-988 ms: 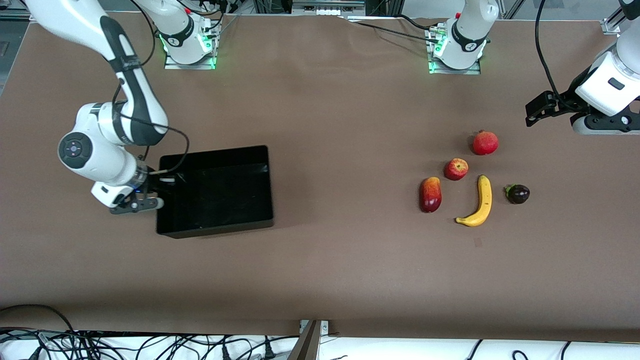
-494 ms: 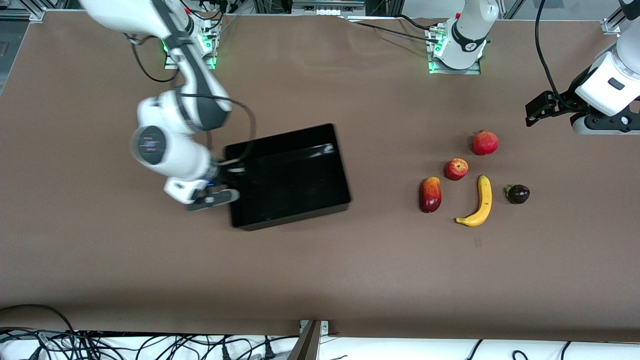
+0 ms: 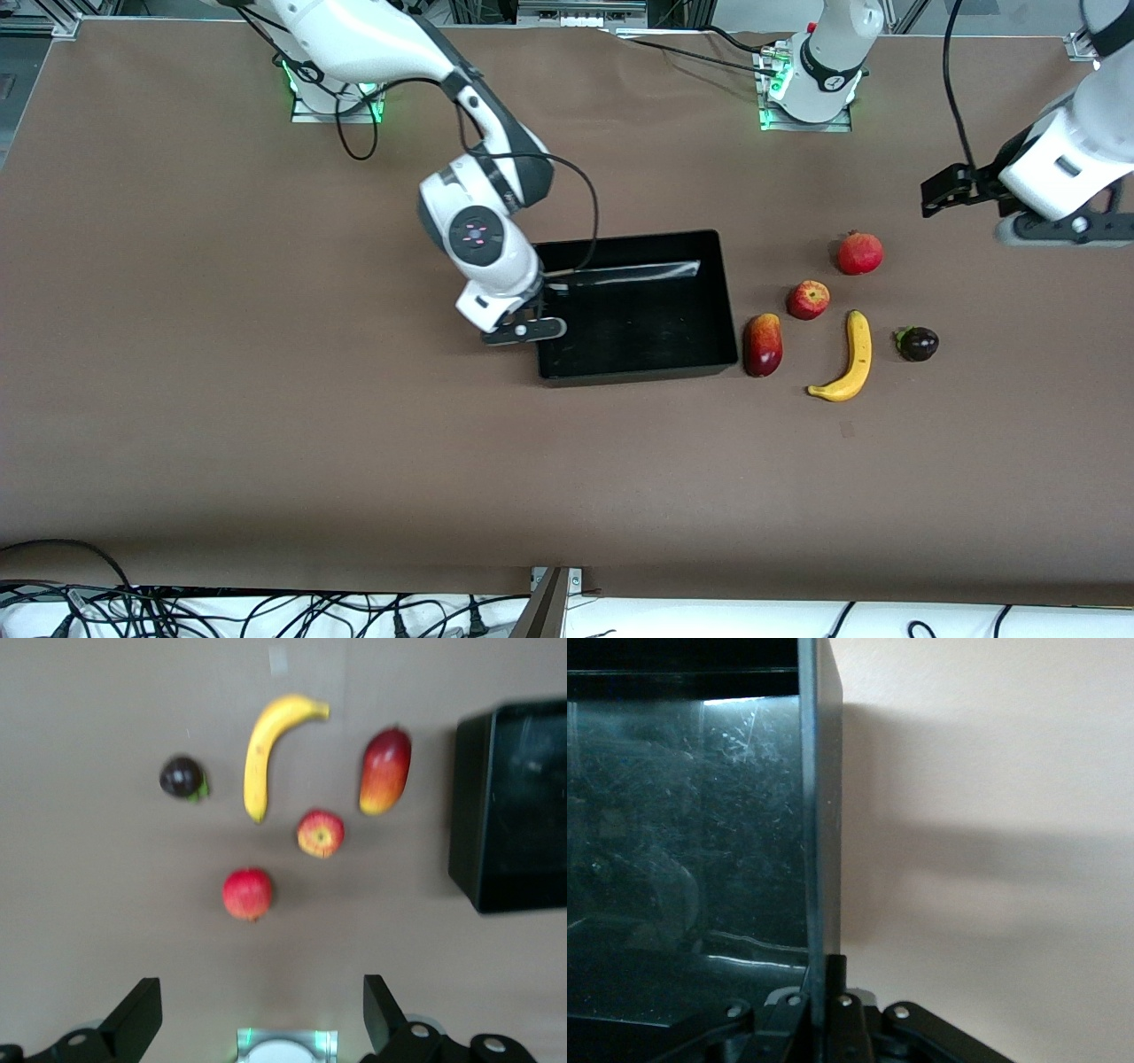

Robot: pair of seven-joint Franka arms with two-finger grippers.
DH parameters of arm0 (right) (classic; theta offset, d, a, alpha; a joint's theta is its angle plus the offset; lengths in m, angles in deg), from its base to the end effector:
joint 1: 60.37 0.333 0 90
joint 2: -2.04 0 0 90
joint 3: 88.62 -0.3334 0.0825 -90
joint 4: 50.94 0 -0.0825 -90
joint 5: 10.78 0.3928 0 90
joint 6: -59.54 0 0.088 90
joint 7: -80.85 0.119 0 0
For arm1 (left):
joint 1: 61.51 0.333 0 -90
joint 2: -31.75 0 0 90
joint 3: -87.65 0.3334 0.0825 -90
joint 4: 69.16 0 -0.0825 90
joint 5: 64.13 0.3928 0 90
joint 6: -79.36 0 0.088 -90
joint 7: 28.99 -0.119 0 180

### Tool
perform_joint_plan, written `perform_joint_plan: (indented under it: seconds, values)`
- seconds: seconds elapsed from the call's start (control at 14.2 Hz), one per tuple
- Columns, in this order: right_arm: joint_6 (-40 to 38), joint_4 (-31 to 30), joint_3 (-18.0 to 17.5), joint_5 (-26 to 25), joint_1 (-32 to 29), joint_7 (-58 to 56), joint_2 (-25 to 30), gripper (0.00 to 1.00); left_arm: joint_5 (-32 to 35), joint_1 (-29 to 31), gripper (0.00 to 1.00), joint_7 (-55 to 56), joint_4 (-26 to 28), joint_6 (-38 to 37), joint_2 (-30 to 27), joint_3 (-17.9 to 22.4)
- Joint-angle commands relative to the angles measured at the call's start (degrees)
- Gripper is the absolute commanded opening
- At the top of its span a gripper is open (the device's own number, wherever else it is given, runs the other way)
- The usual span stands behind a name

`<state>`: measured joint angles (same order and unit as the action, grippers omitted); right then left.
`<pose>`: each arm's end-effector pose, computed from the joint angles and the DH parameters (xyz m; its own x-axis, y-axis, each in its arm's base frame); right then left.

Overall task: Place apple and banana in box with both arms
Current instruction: 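Slide the black box with the right gripper toward the fruit, then lower the left gripper onto the small red apple and grasp it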

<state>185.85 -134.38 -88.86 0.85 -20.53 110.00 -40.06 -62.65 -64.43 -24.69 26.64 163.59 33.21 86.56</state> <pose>0.5628 0.4843 0.2468 0.9940 0.0758 -0.0784 0.0637 -0.9871 -0.1472 0.5488 -0.0351 0.5607 0.9748 0.0093 -0.2229 -0.0001 -0.9991 -0.0420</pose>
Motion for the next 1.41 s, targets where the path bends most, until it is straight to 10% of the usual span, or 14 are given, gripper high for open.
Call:
perform_joint_plan:
  seconds: [0.0,0.99,1.2,1.27,1.34]
  values:
    - [1.6,2.7,0.8,0.0,1.0,3.2,-2.0,0.00,-1.5,-0.3,1.00,0.0,-0.4,-2.9,4.3,-0.8]
    - [2.0,10.1,4.5,-2.0,7.4,11.4,-9.6,0.00,-0.8,-0.2,1.00,-2.1,32.2,46.0,7.8,-3.2]
    - [1.1,10.1,4.5,-2.2,7.4,11.4,-9.1,0.54,-0.7,-0.2,1.00,-2.1,34.9,50.9,10.0,-3.2]
    - [1.1,10.1,4.6,-2.2,7.4,11.4,-8.9,1.00,-0.7,-0.2,1.00,-2.1,35.0,52.3,11.0,-3.2]
    - [1.0,10.1,4.6,-2.6,7.4,11.2,-8.4,1.00,-0.7,-0.3,1.00,-2.1,35.0,53.6,12.4,-3.2]
